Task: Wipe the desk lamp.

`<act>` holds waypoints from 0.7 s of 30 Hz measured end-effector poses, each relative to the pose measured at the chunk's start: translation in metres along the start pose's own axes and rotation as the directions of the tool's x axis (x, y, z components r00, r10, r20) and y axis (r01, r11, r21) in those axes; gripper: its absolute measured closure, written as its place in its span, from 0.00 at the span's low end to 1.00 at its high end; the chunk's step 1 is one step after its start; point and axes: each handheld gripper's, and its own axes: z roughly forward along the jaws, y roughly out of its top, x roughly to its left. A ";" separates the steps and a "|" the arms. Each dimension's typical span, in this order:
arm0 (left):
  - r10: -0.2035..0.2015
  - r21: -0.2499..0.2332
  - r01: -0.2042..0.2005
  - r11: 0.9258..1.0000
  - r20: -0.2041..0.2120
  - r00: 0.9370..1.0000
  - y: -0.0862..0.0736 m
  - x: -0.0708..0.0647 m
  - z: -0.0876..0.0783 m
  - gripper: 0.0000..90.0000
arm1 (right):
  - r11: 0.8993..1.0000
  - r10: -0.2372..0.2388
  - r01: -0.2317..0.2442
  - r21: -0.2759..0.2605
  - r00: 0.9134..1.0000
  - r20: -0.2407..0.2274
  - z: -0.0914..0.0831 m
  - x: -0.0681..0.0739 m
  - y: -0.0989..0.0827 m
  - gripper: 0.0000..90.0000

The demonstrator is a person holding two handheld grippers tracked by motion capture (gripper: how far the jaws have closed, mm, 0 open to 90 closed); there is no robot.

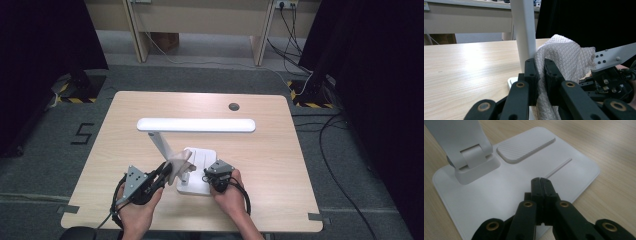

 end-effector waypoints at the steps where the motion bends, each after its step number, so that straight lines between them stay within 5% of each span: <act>1: -0.001 0.001 0.001 1.000 0.000 1.000 0.000 0.000 0.000 0.91 | 1.000 0.000 0.000 0.000 1.000 0.000 0.000 0.000 0.000 1.00; 21: -0.007 0.016 0.007 1.000 0.003 1.000 -0.008 0.000 0.002 0.91 | 1.000 0.000 0.000 0.000 1.000 0.000 0.000 0.000 0.000 1.00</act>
